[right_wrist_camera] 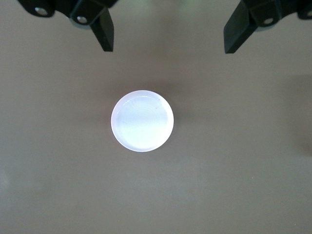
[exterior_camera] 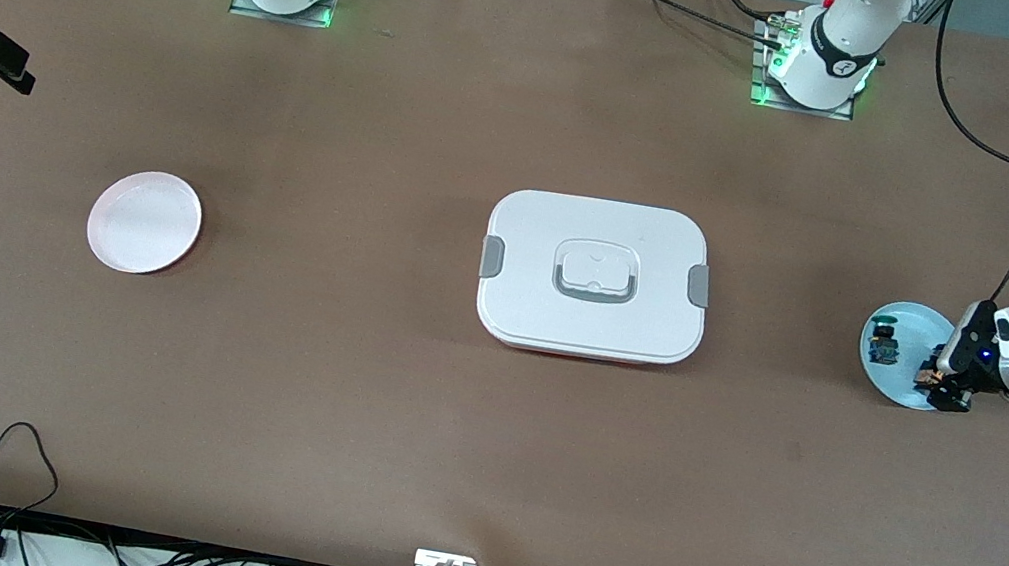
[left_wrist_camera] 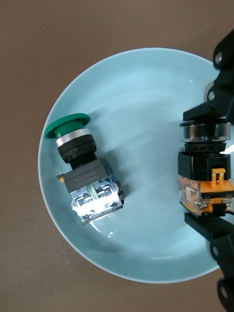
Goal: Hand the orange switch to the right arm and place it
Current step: 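Lift the orange switch with the left gripper while the right gripper rises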
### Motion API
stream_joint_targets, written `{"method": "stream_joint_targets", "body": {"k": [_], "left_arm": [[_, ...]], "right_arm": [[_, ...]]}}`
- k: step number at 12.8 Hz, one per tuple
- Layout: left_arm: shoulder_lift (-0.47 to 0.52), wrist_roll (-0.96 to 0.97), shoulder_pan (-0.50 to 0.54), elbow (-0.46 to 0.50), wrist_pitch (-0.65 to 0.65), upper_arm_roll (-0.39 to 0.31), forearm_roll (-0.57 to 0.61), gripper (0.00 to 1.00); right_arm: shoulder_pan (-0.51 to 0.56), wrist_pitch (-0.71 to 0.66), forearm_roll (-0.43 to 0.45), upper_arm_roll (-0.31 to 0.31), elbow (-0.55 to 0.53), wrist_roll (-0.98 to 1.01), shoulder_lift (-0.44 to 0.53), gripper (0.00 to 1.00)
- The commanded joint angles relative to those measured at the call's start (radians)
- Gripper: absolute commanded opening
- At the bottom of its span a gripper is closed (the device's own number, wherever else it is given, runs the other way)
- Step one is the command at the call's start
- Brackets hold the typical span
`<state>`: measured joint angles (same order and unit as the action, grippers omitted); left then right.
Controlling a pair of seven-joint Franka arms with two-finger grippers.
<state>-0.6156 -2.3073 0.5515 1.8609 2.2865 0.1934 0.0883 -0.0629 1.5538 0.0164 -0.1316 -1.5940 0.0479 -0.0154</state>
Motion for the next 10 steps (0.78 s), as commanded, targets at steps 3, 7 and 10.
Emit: {"method": "stream_joint_targets", "body": {"k": [3, 7, 10], "left_arm": [[0.002, -0.066, 0.008, -0.009, 0.005, 0.015, -0.022, 0.15], [0.022, -0.054, 0.010, -0.018, -0.030, 0.023, -0.022, 0.00], [0.034, -0.020, 0.010, -0.139, -0.262, 0.064, -0.080, 0.00]], "right_arm": [[0.005, -0.011, -0.013, 0.001, 0.006, -0.007, -0.009, 1.00], [0.005, -0.006, -0.015, 0.003, 0.009, -0.007, -0.015, 1.00], [0.005, -0.008, -0.016, 0.001, 0.009, -0.003, -0.012, 1.00]]}}
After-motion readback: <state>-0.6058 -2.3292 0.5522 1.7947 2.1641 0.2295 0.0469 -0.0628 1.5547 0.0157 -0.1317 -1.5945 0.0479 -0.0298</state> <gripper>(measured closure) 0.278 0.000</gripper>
